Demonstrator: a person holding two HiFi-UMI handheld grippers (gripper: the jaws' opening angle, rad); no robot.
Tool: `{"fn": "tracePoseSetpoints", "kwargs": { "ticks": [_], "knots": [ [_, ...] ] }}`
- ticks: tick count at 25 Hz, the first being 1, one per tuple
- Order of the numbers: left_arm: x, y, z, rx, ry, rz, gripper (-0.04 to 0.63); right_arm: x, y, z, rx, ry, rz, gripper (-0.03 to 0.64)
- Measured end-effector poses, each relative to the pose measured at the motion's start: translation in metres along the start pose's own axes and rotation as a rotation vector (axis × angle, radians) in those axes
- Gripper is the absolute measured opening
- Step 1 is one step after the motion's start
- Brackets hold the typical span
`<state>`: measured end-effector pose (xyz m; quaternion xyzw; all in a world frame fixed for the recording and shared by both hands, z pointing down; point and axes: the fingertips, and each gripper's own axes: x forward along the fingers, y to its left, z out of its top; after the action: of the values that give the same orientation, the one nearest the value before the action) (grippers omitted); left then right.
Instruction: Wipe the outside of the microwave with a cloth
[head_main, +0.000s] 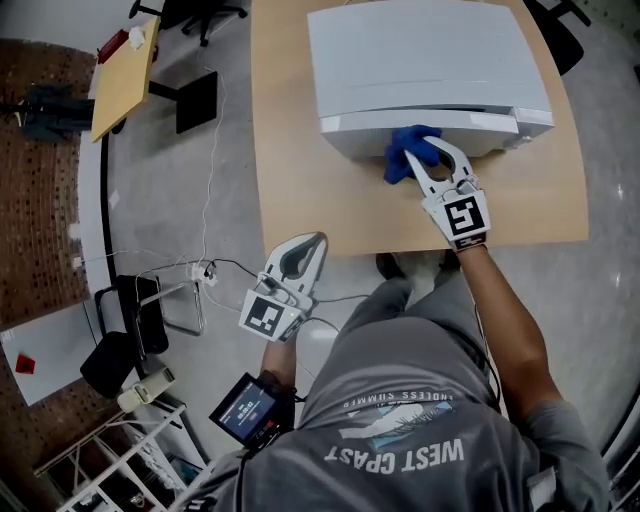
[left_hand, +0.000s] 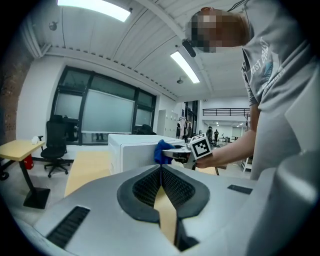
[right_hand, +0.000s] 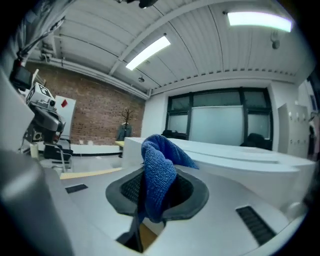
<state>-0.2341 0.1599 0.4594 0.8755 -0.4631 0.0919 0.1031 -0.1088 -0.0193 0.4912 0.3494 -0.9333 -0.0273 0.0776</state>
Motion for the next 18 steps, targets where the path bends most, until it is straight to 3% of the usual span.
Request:
{"fn": "tracePoseSetpoints", "kwargs": {
  "ticks": [4,6,7,13,16,18],
  "knots": [
    [0.008,0.002,-0.004,-0.013,-0.012,-0.043,0.023,-0.077,-0.092,-0.019,-0.051,0.124,-0.261,0.087],
    [0.007,0.003,-0.007,-0.023,-0.007,-0.050,0.023,-0.085,-0.102,-0.031,-0.045,0.152,-0.317,0.086],
    [0.006,0.004,-0.008,-0.025,-0.003,-0.050,0.023,-0.077,-0.092,-0.035,-0.042,0.156,-0.304,0.086],
    [-0.015,0.018,-0.013,-0.016,0.037,-0.010,0.023,0.047,0.056,-0.061,-0.078,0.177,0.032,0.087],
    [-0.027,0.025,-0.015,-0.005,0.059,0.022,0.023,0.095,0.131,-0.085,-0.165,0.224,0.233,0.087],
    [-0.034,0.029,-0.016,-0.003,0.068,0.041,0.023,0.110,0.144,-0.107,-0.180,0.285,0.278,0.087]
  ]
}}
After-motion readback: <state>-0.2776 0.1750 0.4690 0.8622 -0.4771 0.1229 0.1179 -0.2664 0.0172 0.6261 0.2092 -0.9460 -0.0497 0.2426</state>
